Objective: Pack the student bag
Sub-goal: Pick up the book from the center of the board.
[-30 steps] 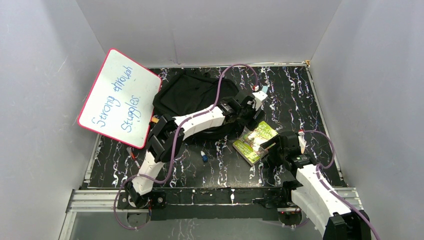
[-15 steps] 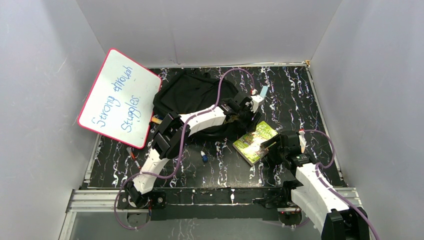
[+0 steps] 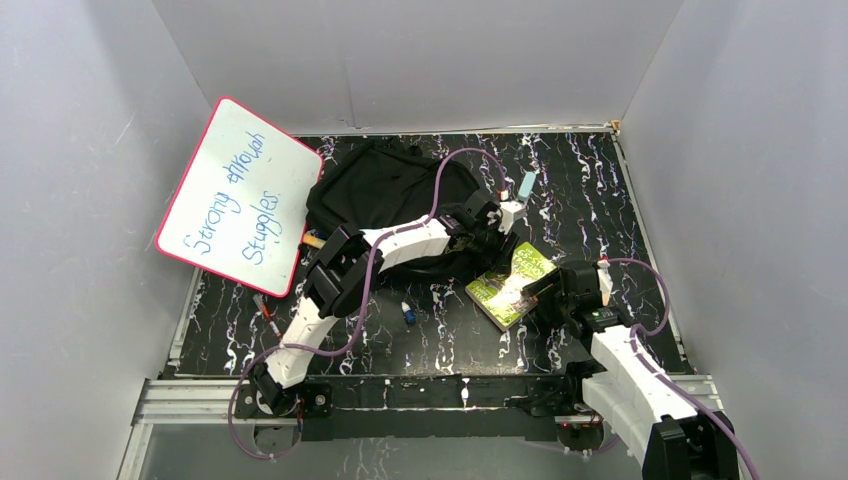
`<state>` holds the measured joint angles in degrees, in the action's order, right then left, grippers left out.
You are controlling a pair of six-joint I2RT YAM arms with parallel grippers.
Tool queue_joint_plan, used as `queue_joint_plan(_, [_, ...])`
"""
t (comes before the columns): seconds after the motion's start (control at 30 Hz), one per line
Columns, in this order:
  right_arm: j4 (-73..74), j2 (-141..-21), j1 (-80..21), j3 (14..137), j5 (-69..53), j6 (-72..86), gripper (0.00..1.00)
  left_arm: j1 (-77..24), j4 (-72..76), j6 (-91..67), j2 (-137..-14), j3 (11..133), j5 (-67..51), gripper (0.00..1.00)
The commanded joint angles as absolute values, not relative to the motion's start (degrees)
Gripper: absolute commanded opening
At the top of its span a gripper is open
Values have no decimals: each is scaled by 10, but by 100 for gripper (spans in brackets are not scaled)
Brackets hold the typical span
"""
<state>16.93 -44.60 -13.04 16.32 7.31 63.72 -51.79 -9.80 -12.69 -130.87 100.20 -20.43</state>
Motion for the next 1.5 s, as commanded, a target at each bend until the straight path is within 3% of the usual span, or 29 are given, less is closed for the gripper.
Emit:
queue_joint_plan(0.0, [143, -455, -124, 159, 87, 625, 63, -514, -101, -136, -1308, 997, -234, 46])
queue_joint_plan(0.2, [135, -445, -123, 160, 93, 612, 39, -514, -101, -138, -1299, 997, -231, 46])
queue_joint_plan(0.4, [149, -410, -123, 170, 104, 589, 0, -489, -69, -189, -1276, 997, -245, 57])
queue_joint_plan(0.57, [156, -384, -124, 187, 107, 520, 0, -442, 14, -264, -1243, 962, -307, 76])
queue_joint_plan(0.63, [151, -367, -124, 190, 101, 493, 0, -435, 24, -264, -1231, 955, -313, 79])
queue_joint_plan(1.07, [99, -211, -124, 179, 77, 440, 0, -425, 103, -300, -1211, 883, -348, 80])
queue_joint_plan(1.47, [46, -161, -124, 187, 37, 416, 0, -423, 272, -386, -1202, 830, -456, 81])
